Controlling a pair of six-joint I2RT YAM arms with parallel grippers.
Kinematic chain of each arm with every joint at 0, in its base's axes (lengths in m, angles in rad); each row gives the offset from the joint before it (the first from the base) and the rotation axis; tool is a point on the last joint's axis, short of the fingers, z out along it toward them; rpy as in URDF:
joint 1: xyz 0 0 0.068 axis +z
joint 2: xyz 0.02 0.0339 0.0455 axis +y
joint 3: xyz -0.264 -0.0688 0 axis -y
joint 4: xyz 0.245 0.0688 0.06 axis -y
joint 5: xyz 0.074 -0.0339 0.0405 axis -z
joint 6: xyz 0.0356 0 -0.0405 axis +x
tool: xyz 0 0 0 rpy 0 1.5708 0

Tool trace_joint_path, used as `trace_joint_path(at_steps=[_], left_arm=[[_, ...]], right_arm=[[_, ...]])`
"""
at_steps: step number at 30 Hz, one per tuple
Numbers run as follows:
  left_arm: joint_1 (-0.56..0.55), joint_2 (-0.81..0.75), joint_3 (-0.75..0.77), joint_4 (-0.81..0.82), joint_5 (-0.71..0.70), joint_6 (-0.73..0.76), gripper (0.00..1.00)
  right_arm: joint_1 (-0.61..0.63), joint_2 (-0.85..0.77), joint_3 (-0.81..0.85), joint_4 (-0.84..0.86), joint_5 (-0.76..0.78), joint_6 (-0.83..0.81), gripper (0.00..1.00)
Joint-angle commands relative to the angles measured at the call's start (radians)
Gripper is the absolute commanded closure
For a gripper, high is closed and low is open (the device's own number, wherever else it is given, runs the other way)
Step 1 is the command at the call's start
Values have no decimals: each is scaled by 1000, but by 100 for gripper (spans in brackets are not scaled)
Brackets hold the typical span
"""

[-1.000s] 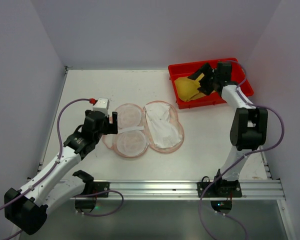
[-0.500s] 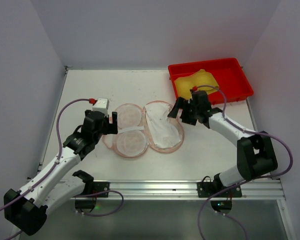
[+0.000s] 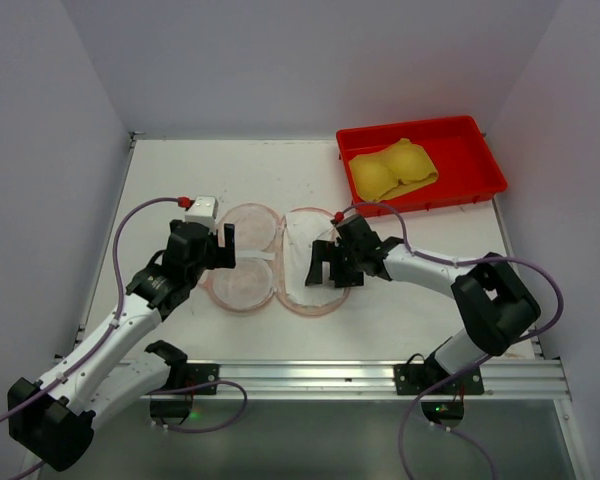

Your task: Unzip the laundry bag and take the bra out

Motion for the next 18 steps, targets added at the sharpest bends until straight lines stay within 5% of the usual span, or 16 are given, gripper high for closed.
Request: trace_joint_path(at_steps=[1,9,18], left_arm=[[7,-9,-5,21,-6,10,11],[7,-12,-5,18,-4,10,12],[5,-6,-4,19,-3,11,11]], right_arm=[[32,11,61,1,-16,18,5],[31,-24,72,-51,163,-30,5],[31,52,139,-21,61,-192,4]])
